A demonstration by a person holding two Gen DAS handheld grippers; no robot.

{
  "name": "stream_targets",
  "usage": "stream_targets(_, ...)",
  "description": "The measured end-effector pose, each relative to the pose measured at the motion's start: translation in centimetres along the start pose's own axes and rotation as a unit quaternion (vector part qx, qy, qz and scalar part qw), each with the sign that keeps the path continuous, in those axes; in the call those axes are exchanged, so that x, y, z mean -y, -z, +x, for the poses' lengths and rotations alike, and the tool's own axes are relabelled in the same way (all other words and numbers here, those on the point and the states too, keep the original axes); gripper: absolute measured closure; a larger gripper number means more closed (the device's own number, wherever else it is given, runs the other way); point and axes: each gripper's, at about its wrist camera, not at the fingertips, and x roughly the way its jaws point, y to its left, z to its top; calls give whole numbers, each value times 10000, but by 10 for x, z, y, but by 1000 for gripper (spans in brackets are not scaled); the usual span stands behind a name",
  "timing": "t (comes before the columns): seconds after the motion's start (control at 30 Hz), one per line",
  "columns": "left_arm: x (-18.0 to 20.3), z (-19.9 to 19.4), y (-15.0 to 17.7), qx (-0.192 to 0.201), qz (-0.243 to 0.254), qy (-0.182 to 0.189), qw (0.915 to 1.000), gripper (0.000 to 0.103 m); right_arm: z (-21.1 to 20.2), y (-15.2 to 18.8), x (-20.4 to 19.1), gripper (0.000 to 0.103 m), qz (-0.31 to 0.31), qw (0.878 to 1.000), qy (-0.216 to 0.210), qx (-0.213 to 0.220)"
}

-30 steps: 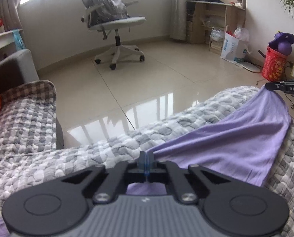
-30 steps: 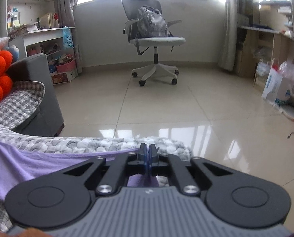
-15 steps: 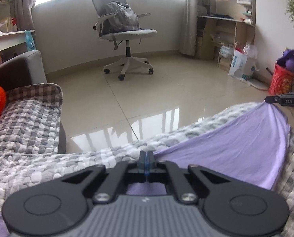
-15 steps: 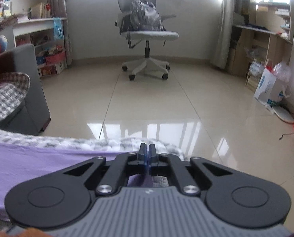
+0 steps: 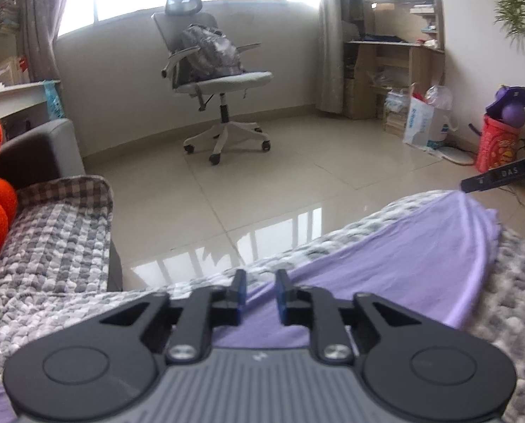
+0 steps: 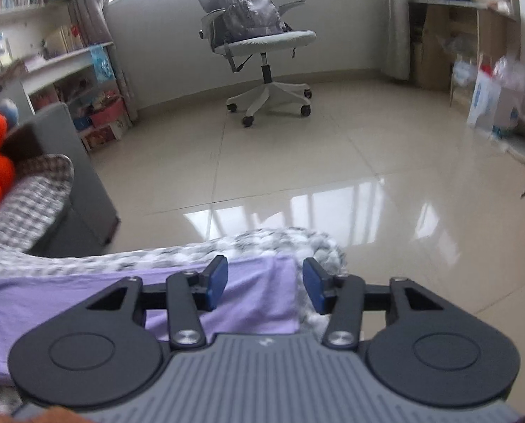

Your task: Fold clothes

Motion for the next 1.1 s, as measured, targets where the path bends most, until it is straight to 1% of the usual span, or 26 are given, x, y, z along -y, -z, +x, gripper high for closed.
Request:
stream_targets(0.17, 16, -24, 3, 147, 151, 382, 9990, 79, -10, 6, 9, 52, 638, 9971, -85, -417)
stream_targets(0.27, 27, -34, 9, 182, 236, 691, 9972, 78, -14, 11, 13, 52, 914, 9943, -164, -527)
stream_targets(0.37, 40, -39, 15, 168, 371, 974, 9944, 77, -16, 14, 18, 57, 1143, 9915, -259, -568)
stream_targets(0.43, 49, -41, 20, 143, 474, 1172, 9919, 75, -16, 15, 18, 63, 1174, 9913, -258, -545)
stream_targets(0.5, 59, -38, 23, 98, 610, 1300, 9896, 75, -16, 16, 18, 72, 1199, 9911, -254, -520)
stream_targets(0.53, 64, -36, 25, 75, 678, 1329, 9888, 75, -15, 17, 18, 76, 1212, 9910, -252, -508)
stream_targets(0.6, 75, -31, 29, -10, 797, 1360, 9875, 75, -16, 17, 18, 89, 1150, 9920, -232, -469)
stream_targets(0.67, 82, -25, 33, -72, 862, 1317, 9875, 75, -17, 18, 17, 99, 1084, 9930, -211, -429)
stream_targets(0.73, 88, -22, 35, -67, 939, 1285, 9872, 77, -17, 18, 17, 101, 1019, 9939, -190, -389)
stream_targets(0.77, 91, -20, 37, -63, 978, 1271, 9870, 82, -19, 18, 16, 101, 964, 9946, -149, -359)
stream_targets(0.8, 95, -20, 35, -69, 1013, 1251, 9869, 93, -20, 18, 16, 101, 904, 9953, -99, -320)
stream_targets(0.83, 99, -20, 34, -76, 1047, 1230, 9868, 100, -22, 18, 16, 101, 851, 9960, -51, -282)
stream_targets(0.87, 103, -20, 31, -110, 1042, 1142, 9879, 102, -23, 17, 17, 101, 809, 9964, -8, -256)
stream_targets(0.9, 105, -20, 29, -140, 1013, 1098, 9887, 102, -24, 17, 18, 101, 773, 9967, 25, -250)
stream_targets(1.0, 109, -23, 23, -99, 864, 1230, 9886, 102, -22, 18, 19, 101, 714, 9970, 106, -274)
stream_targets(1.03, 110, -22, 22, -157, 871, 1296, 9876, 102, -21, 20, 19, 101, 703, 9970, 130, -289)
stream_targets(1.1, 113, -18, 25, -223, 931, 1282, 9871, 102, -18, 22, 20, 101, 682, 9970, 178, -318)
